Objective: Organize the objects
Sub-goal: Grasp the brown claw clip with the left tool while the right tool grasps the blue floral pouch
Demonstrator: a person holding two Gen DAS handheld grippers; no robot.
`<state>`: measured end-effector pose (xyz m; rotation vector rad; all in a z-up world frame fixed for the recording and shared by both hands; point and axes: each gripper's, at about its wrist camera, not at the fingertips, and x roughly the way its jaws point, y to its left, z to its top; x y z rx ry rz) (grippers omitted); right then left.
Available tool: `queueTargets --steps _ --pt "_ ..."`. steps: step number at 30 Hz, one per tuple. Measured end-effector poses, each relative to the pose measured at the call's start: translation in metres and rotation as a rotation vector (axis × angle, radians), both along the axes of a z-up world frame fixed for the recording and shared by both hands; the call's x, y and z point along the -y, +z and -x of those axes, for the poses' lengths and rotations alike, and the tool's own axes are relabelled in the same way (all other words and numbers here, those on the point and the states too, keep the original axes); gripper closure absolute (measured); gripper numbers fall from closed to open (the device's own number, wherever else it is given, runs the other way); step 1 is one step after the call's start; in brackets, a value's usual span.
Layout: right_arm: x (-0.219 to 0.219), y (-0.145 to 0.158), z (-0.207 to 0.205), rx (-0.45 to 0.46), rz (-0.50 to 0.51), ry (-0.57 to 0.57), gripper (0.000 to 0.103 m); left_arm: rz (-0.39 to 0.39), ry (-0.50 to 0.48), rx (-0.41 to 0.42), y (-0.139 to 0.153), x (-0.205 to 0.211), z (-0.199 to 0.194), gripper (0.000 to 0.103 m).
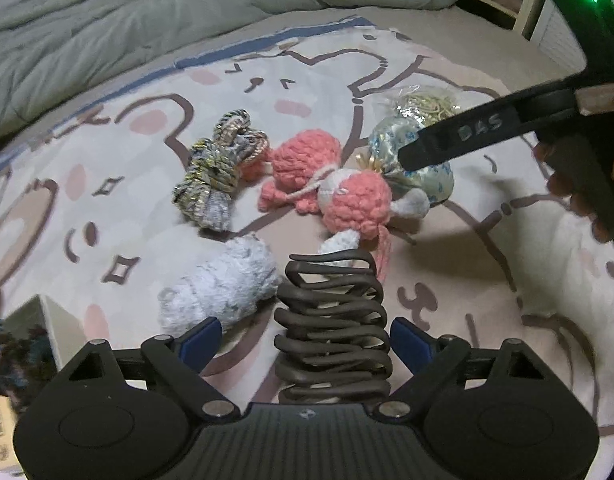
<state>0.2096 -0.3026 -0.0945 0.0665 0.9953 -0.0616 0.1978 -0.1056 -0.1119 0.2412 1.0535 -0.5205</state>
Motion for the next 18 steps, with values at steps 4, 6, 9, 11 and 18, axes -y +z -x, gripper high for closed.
queueTargets --steps 4,6,9,11,18 --pt "0.001 -0.009 -0.010 -0.025 0.000 0.003 0.000 0.000 -0.010 -0.020 -0.008 0.006 -0.006 0.017" --pt "0.001 -0.014 -0.015 -0.036 0.007 0.008 0.000 0.000 -0.014 -0.035 -0.012 0.009 -0.010 0.023" --pt "0.001 -0.021 -0.021 -0.051 0.010 0.021 0.000 0.024 -0.003 -0.061 -0.017 0.010 -0.018 0.028" --pt "0.000 -0.025 -0.025 -0.060 0.006 0.023 0.000 0.038 0.002 -0.071 -0.018 0.012 -0.020 0.030" --pt "0.004 -0.031 -0.030 -0.082 -0.070 0.021 0.012 0.025 -0.008 -0.078 -0.018 0.016 -0.018 0.039"
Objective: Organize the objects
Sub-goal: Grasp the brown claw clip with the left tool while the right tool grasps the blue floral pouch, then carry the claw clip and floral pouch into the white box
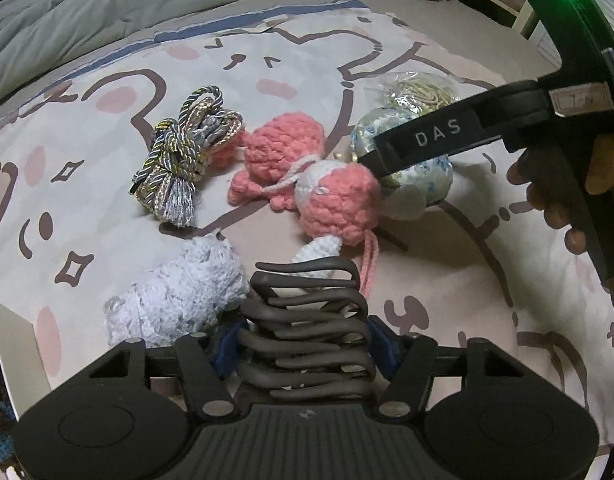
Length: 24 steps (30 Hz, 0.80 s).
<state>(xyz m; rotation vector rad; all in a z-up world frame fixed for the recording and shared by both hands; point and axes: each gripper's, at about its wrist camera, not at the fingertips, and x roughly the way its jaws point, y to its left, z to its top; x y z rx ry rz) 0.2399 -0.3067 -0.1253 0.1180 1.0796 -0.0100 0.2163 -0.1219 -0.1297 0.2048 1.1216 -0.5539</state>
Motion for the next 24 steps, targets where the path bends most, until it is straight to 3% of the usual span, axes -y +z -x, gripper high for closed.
queueTargets --steps 4,24 --pt "-0.002 0.005 0.002 0.001 0.010 0.016 0.017 0.001 0.004 -0.003 0.006 -0.004 0.004 0.039" --pt "0.004 0.069 0.060 0.132 0.002 -0.029 0.017 0.085 0.089 0.087 0.061 -0.029 0.036 0.039"
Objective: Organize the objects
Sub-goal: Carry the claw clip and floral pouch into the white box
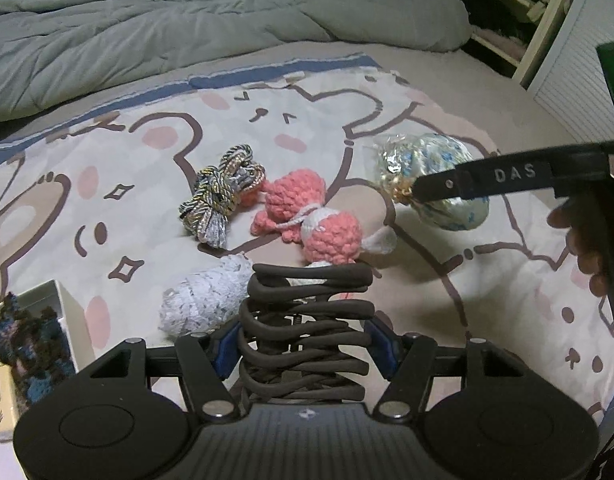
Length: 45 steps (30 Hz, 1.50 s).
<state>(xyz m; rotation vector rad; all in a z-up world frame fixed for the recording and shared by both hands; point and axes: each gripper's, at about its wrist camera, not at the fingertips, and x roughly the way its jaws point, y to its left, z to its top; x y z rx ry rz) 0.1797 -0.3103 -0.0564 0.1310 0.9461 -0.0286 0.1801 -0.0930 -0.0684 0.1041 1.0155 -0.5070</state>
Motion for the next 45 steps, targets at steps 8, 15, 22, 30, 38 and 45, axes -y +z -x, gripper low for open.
queueTargets --steps 8,15,22,30,38,45 --pt "-0.005 0.018 0.022 0.036 -0.019 0.008 0.017 0.016 0.032 0.021 0.013 -0.014 0.012 0.039" --pt "-0.008 0.029 0.034 0.060 -0.038 -0.002 0.017 0.030 0.081 0.051 0.027 -0.042 0.019 0.039" --pt "-0.024 0.036 0.037 0.076 -0.064 0.001 0.017 0.057 0.163 0.072 0.040 -0.082 0.023 0.039" --pt "-0.063 0.044 0.036 0.092 -0.093 0.060 0.017 0.061 0.256 0.095 0.050 -0.136 0.033 0.039" --pt "-0.110 0.050 0.032 0.099 -0.116 0.136 0.017 0.022 0.349 0.118 0.054 -0.190 0.040 0.039" --pt "-0.154 0.049 0.026 0.099 -0.130 0.195 0.017 -0.012 0.415 0.132 0.055 -0.232 0.044 0.039"
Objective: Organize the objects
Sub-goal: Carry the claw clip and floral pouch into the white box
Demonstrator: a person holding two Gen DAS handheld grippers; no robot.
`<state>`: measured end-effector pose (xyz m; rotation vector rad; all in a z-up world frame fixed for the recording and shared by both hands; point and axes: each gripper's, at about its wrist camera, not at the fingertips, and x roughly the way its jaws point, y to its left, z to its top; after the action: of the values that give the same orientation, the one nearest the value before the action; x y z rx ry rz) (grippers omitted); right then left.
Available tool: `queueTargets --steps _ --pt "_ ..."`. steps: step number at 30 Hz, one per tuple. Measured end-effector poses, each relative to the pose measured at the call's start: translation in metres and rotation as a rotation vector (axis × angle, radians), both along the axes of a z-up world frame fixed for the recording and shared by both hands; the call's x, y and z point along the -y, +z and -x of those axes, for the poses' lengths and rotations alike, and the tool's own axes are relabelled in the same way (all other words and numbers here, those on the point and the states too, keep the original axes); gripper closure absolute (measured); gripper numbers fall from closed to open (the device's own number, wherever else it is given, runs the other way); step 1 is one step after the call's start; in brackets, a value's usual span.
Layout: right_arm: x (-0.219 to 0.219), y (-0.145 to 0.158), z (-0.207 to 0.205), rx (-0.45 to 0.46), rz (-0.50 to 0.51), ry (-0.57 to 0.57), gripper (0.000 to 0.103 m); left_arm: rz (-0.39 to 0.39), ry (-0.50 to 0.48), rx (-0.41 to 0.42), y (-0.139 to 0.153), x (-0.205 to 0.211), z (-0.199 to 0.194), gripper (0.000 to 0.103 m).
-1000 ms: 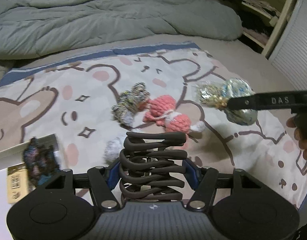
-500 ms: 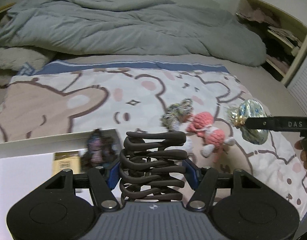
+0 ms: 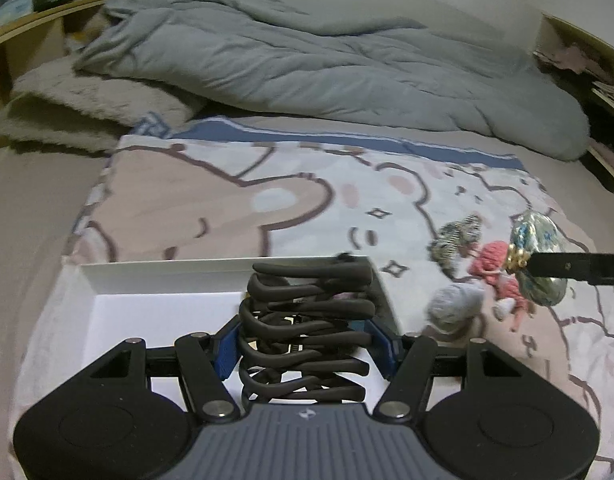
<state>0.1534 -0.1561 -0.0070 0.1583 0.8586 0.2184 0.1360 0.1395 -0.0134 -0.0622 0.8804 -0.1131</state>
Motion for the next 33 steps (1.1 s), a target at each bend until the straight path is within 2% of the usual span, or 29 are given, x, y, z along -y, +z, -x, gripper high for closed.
queueTargets --steps 10,14,20,27,33 --pt "-0.059 -0.006 -0.011 0.016 -0.045 0.085 0.017 -0.077 0.109 -0.019 -0.014 -0.058 -0.007 0.039" --pt "-0.083 -0.008 -0.016 0.028 -0.046 0.129 0.017 -0.076 0.146 -0.028 -0.020 -0.080 -0.012 0.039" --pt "-0.124 -0.015 -0.021 0.059 0.007 0.265 0.017 -0.110 0.171 -0.036 -0.030 -0.104 -0.019 0.039" --pt "-0.174 -0.033 -0.025 0.083 0.097 0.481 0.017 -0.167 0.169 -0.056 -0.047 -0.122 -0.031 0.039" --pt "-0.216 -0.046 -0.027 0.104 0.155 0.653 0.017 -0.155 0.163 -0.061 -0.055 -0.127 -0.041 0.038"
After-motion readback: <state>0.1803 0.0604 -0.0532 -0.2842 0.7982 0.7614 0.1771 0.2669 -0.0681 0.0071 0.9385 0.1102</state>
